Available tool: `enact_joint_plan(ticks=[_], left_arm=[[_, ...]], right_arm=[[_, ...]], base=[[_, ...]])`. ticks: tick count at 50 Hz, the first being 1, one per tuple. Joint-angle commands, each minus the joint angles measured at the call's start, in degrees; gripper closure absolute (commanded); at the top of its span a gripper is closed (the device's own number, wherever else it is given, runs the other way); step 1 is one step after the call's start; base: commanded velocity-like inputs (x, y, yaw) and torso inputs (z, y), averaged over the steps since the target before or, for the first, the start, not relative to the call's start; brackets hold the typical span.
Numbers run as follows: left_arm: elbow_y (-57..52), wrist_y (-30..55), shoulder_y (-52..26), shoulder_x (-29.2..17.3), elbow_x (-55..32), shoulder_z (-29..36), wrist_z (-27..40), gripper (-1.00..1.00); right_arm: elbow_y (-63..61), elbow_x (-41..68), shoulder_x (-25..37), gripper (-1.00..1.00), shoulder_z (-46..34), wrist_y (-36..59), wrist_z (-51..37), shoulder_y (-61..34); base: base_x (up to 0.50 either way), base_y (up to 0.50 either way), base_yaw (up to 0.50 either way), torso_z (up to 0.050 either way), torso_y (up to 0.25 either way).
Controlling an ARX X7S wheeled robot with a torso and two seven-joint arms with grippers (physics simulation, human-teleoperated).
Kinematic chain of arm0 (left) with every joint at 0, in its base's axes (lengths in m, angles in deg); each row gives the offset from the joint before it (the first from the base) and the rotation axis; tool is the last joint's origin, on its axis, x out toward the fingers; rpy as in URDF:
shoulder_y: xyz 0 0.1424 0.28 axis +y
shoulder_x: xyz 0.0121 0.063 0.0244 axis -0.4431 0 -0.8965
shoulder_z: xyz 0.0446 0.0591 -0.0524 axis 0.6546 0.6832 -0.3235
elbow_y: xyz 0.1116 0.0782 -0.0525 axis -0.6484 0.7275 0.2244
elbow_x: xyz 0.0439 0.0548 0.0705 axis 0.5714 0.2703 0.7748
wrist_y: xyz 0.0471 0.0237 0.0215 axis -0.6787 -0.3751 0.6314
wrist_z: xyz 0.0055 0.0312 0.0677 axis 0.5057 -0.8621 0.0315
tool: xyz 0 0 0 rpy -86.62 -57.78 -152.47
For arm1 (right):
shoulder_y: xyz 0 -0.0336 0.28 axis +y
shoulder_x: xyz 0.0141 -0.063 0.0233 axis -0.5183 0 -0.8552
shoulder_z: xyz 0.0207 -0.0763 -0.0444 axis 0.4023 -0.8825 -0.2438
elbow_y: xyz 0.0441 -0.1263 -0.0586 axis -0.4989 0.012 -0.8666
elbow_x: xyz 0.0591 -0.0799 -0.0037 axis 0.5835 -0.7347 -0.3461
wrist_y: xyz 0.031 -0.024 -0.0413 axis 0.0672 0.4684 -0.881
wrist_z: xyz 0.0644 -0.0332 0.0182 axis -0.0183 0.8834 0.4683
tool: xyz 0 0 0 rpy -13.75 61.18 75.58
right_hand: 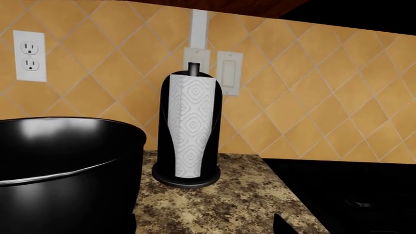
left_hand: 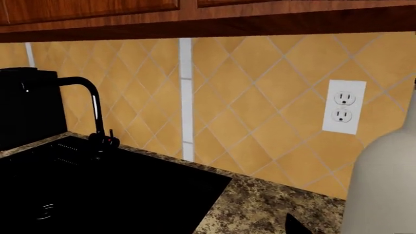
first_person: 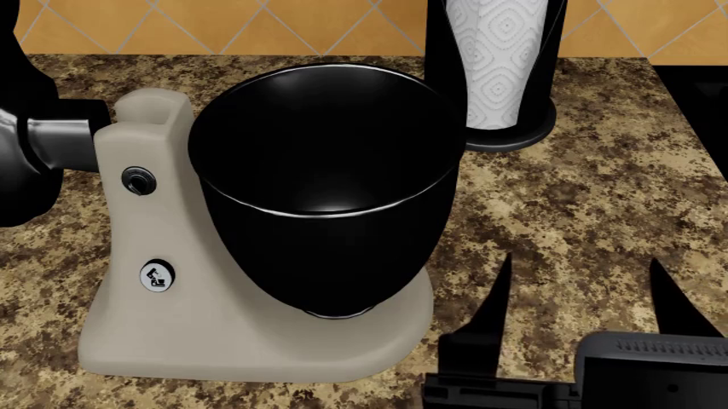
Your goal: Close the stand mixer head.
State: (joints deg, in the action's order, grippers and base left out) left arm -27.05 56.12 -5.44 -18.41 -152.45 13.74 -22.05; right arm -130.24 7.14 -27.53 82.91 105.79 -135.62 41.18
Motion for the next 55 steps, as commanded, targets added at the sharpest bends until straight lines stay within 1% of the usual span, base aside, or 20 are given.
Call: enact_joint_plan(ticks=[1, 8, 10, 11, 15, 21, 34, 39, 41, 44, 48, 52, 55], left_arm=[[5.6, 0.0, -1.5, 3.7, 8.3, 7.0, -4.9, -1.00], [4.8, 0.7, 0.6, 3.7, 9.3, 9.8, -7.8, -1.00], [3.8, 1.3, 0.7, 4.1, 7.8, 9.8, -8.2, -1.00], [3.8, 1.1, 0.9, 4.8, 6.6, 9.2, -8.2, -1.00], [4.3, 1.4, 0.0, 7.1, 5.9, 10.0, -9.0, -1.00], [5.6, 0.9, -1.4, 9.8, 6.6, 11.2, -10.2, -1.00], [6.9, -0.4, -4.5, 13.6, 8.7, 13.2, -13.0, -1.00], [4.9, -0.9, -5.6, 16.1, 6.1, 12.5, -14.0, -1.00], [4.0, -0.3, -7.2, 18.1, 1.8, 10.7, -12.4, -1.00], [3.1, 0.6, -9.7, 20.3, -2.5, 9.4, -10.4, -1.00], [1.8, 1.6, -12.0, 23.5, -7.8, 8.8, -7.5, -1.00], [0.0, 2.8, -12.1, 25.4, -12.6, 9.3, -4.4, -1.00], [-1.1, 2.9, -11.6, 26.4, -13.5, 9.8, -3.3, -1.00]], right_arm=[[0.4, -0.3, -0.1, -1.00, -1.2, -0.2, 0.0, -0.2], [0.8, -0.7, 0.1, -1.00, -1.6, -0.8, 0.3, 0.0], [0.9, -0.8, -0.1, -1.00, -1.9, -0.8, 0.2, -0.3], [1.1, -1.0, -0.2, -1.00, -2.3, -0.8, 0.3, -0.4], [0.8, -0.4, -0.1, -1.00, -2.3, -0.5, 0.0, -0.7], [1.4, -1.1, 0.1, -1.00, -2.2, -1.6, 0.6, 0.1], [1.9, -1.4, 0.2, -1.00, -2.9, -2.2, 0.7, 0.3], [2.3, -1.8, 0.1, -1.00, -3.4, -2.5, 0.9, 0.4], [2.5, -2.0, 0.0, -1.00, -3.7, -2.7, 1.1, 0.4], [2.5, -1.8, 0.1, -1.00, -3.8, -2.5, 0.9, 0.3], [2.5, -1.6, 0.1, -1.00, -3.9, -2.4, 0.9, 0.2], [2.6, -1.5, 0.2, -1.00, -3.9, -2.6, 0.9, 0.4], [2.6, -1.5, 0.3, -1.00, -3.8, -2.8, 0.9, 0.5]], base=[[0.00, 0.00, 0.00, 0.000, 0.000], [0.00, 0.00, 0.00, 0.000, 0.000], [0.00, 0.00, 0.00, 0.000, 0.000], [0.00, 0.00, 0.00, 0.000, 0.000], [0.00, 0.00, 0.00, 0.000, 0.000], [0.00, 0.00, 0.00, 0.000, 0.000], [0.00, 0.00, -0.01, 0.000, 0.000], [0.01, 0.00, -0.01, 0.000, 0.000], [0.01, 0.00, -0.01, 0.000, 0.000], [0.00, 0.00, -0.01, 0.000, 0.000], [0.01, 0.00, -0.01, 0.000, 0.000], [0.00, 0.00, -0.01, 0.000, 0.000], [0.00, 0.00, -0.01, 0.000, 0.000]])
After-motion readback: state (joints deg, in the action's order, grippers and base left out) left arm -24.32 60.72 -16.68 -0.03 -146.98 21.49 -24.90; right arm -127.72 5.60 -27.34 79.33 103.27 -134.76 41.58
